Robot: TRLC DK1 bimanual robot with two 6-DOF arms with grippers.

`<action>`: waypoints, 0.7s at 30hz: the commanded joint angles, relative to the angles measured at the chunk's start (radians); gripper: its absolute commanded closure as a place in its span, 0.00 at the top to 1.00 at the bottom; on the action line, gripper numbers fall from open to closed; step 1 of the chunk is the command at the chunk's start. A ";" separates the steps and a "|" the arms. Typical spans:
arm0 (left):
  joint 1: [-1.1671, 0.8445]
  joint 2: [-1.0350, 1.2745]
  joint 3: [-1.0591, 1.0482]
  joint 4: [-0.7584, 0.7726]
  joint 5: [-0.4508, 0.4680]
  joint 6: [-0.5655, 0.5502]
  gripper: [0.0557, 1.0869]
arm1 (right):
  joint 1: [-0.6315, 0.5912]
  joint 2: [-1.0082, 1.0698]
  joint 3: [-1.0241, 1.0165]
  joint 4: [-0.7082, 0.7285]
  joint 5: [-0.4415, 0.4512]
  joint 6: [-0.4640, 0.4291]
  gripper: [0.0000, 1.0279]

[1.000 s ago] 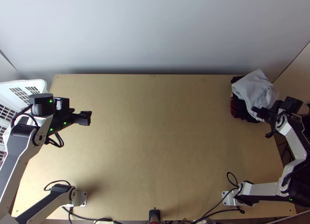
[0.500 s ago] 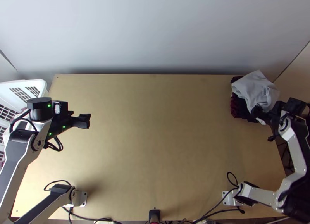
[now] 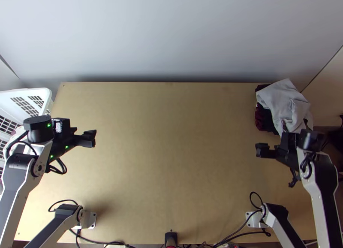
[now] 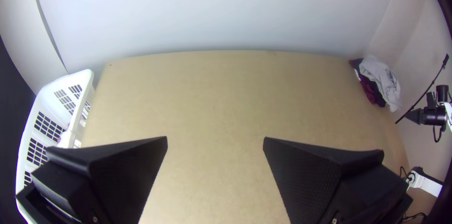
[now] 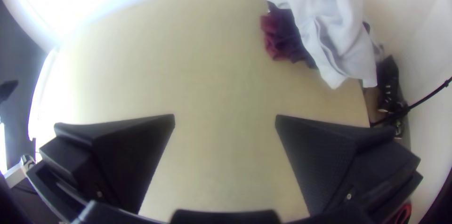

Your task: Fold the t-shirt

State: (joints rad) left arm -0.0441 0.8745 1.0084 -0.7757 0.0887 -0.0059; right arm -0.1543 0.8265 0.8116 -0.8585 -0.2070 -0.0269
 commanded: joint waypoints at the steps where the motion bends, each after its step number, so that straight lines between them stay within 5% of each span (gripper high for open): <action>1: 0.024 -0.106 -0.051 0.012 0.000 0.001 0.96 | 0.130 -0.155 -0.034 -0.054 -0.003 0.042 0.96; 6: 0.058 -0.226 -0.157 0.133 0.000 -0.003 0.96 | 0.203 -0.155 -0.060 0.082 -0.003 0.099 0.96; 10: 0.093 -0.269 -0.243 0.257 -0.001 -0.022 0.96 | 0.203 -0.144 -0.107 0.335 0.006 0.182 0.96; 21: 0.096 -0.270 -0.499 0.668 -0.020 -0.100 0.96 | 0.254 -0.152 -0.308 0.837 0.011 0.128 0.96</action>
State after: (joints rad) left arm 0.0444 0.6197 0.6495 -0.3023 0.0734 -0.0532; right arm 0.0746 0.6910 0.6163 -0.2687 -0.1989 0.1303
